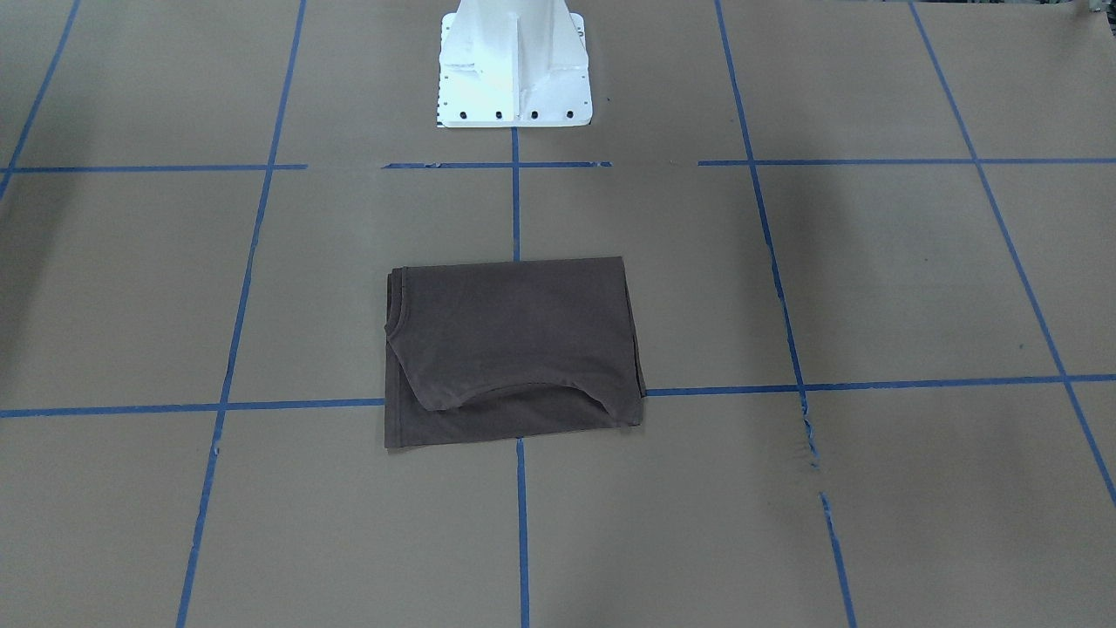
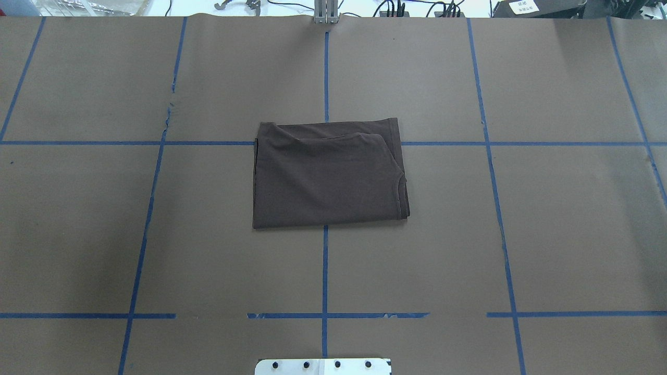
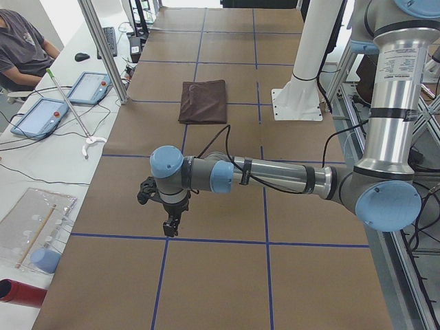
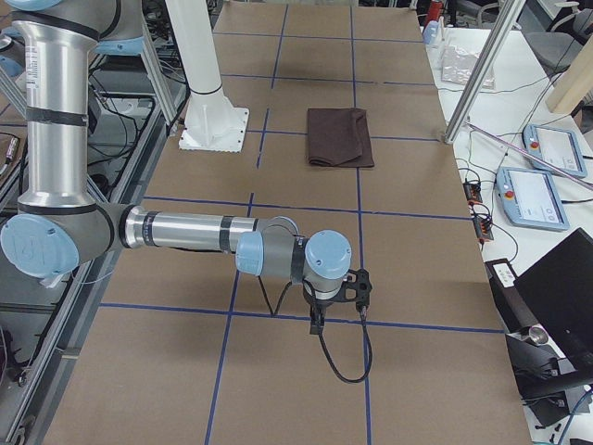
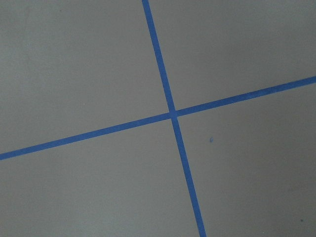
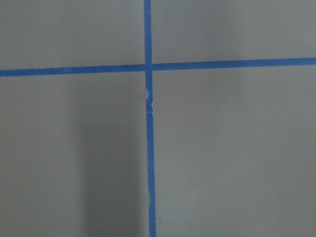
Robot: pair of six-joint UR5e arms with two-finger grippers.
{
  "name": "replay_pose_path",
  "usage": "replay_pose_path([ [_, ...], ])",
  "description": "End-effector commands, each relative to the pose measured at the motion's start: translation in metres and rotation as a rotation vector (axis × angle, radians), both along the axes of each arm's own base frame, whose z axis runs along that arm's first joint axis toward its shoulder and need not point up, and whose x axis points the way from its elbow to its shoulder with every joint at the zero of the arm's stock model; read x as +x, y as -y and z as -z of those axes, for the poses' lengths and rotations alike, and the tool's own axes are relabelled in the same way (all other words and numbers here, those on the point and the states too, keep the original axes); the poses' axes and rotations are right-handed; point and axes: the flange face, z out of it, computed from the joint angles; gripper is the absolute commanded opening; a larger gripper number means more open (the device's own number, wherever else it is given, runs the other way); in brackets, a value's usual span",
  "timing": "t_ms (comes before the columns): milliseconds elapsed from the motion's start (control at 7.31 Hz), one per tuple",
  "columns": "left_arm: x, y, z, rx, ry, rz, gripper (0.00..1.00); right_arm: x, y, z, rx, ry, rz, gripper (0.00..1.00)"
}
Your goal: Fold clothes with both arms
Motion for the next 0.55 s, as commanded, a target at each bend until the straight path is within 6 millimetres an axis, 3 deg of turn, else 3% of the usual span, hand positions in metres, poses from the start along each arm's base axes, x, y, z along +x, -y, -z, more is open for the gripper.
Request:
replay_pose_path([
  [0,0.0002,0.0001,-0.0007,-0.001,0.005,-0.001,1.00,0.0000,0.0016,0.0042,0.009,0.000,0.000,1.00],
  [410,-0.0001,0.0009,0.0000,0.002,0.009,0.000,1.00,0.0000,0.0016,0.0042,0.009,0.000,0.000,1.00],
])
